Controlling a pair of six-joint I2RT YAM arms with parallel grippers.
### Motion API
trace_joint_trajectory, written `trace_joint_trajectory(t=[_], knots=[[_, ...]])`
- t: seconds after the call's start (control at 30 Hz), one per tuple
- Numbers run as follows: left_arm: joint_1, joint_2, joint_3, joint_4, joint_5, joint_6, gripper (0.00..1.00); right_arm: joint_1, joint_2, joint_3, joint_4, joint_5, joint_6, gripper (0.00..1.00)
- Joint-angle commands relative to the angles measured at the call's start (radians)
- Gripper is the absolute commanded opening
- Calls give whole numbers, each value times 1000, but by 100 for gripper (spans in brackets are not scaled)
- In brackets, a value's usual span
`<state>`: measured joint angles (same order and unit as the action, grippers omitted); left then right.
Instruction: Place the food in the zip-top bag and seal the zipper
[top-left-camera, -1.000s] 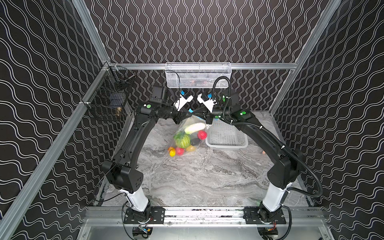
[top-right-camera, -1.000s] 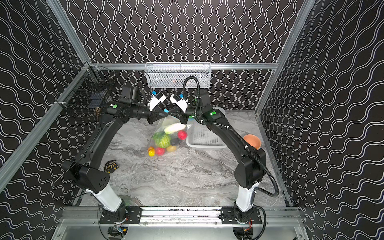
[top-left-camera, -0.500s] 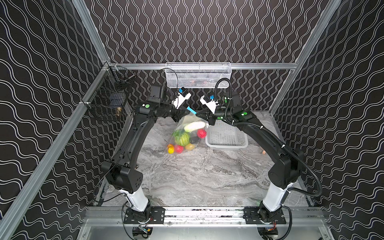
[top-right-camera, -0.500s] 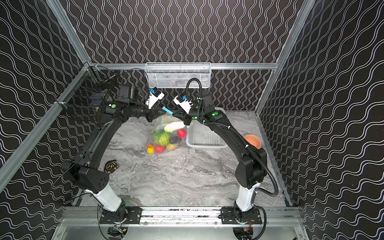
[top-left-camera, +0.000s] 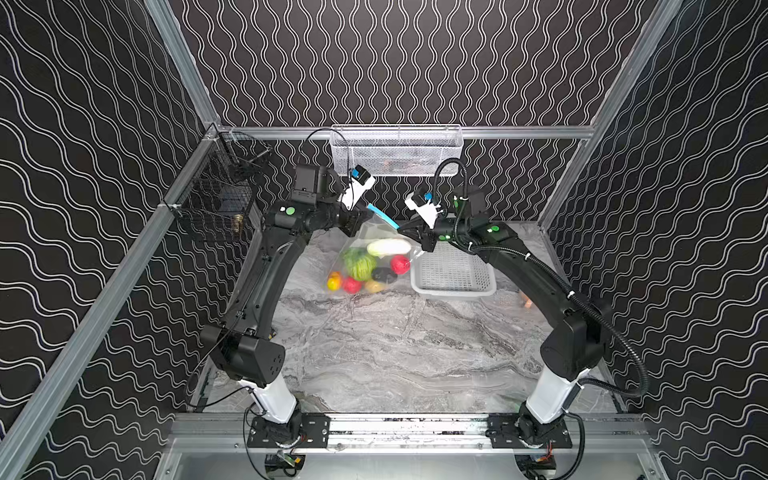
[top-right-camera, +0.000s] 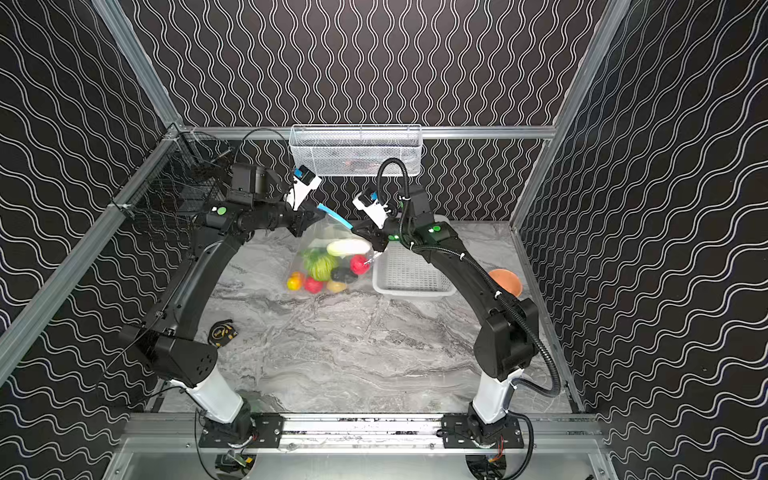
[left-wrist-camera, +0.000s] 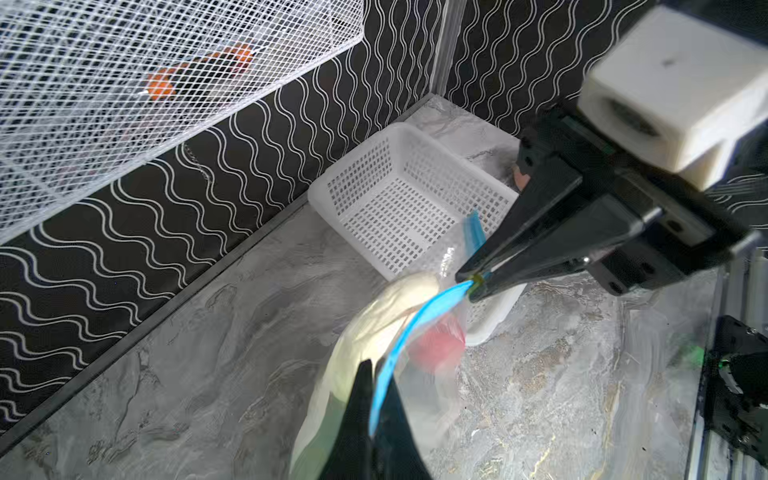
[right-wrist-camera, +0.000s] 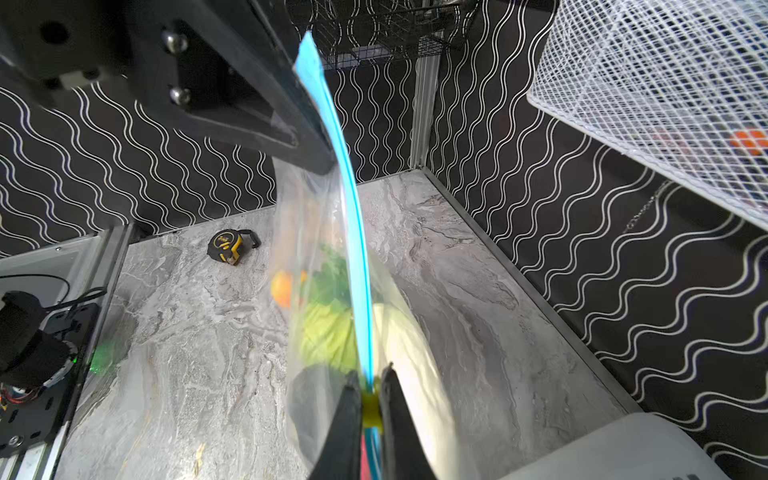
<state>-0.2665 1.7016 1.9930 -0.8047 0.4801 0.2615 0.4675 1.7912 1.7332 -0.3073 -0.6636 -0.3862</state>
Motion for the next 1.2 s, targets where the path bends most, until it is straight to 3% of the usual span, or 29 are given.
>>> trace_joint_trajectory(t=[0.0, 0.33, 1.17], knots=[[12, -6, 5, 116, -83, -31, 0, -6, -13, -16, -73, 45, -20, 6], [24, 9, 21, 128, -149, -63, 0, -22, -56, -79, -70, 82, -26, 6], [49, 31, 55, 122, -133, -76, 0, -72, -185, -300, 4, 112, 22, 6]])
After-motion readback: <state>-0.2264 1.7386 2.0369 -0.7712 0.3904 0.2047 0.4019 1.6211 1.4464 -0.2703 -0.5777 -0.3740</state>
